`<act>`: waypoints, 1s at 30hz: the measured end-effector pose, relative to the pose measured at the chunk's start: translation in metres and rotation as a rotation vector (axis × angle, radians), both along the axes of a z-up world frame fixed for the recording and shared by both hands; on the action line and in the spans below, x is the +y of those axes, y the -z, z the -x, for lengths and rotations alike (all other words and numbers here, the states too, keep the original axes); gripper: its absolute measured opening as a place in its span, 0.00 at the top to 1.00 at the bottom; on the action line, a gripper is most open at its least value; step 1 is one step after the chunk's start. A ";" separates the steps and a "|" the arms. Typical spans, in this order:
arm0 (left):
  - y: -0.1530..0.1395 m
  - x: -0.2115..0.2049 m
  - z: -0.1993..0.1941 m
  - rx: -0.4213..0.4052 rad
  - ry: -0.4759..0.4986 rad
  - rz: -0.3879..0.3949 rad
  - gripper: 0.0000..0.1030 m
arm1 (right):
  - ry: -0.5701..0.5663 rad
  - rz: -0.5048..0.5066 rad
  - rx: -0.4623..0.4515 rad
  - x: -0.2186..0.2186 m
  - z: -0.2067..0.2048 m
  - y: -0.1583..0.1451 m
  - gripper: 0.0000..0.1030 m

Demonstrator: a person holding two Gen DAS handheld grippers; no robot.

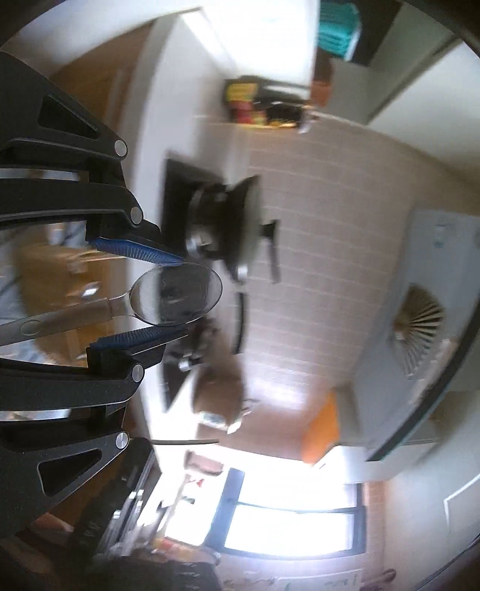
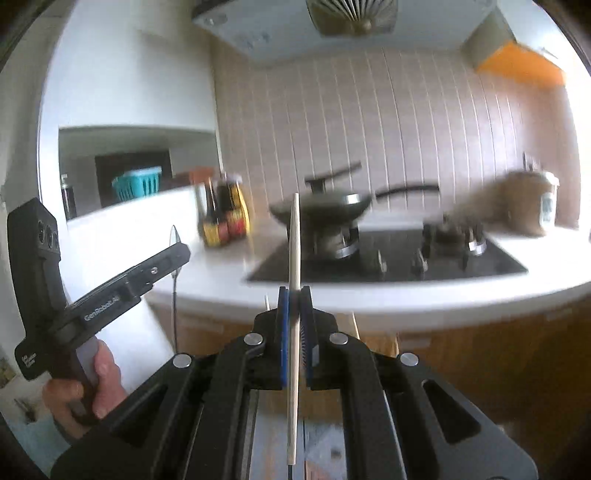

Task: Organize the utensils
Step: 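Carry the clear spoon and chopstick over the basket and open both tools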

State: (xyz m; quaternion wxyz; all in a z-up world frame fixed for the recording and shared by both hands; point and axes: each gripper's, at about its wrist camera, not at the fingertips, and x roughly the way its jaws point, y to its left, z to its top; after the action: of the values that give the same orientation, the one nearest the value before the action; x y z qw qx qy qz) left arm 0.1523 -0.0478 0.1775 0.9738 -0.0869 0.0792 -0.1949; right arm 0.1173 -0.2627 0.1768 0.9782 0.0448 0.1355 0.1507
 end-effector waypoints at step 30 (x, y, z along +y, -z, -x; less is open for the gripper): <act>0.076 -0.028 -0.084 -0.115 -0.088 0.031 0.68 | 0.108 0.083 -0.152 0.013 -0.080 0.061 0.95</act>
State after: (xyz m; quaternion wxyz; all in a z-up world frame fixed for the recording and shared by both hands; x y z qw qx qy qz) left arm 0.2368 -0.0761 0.1014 0.9828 -0.0942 0.0162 -0.1579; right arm 0.1970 -0.2497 0.1154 0.9934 0.0000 0.0641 0.0948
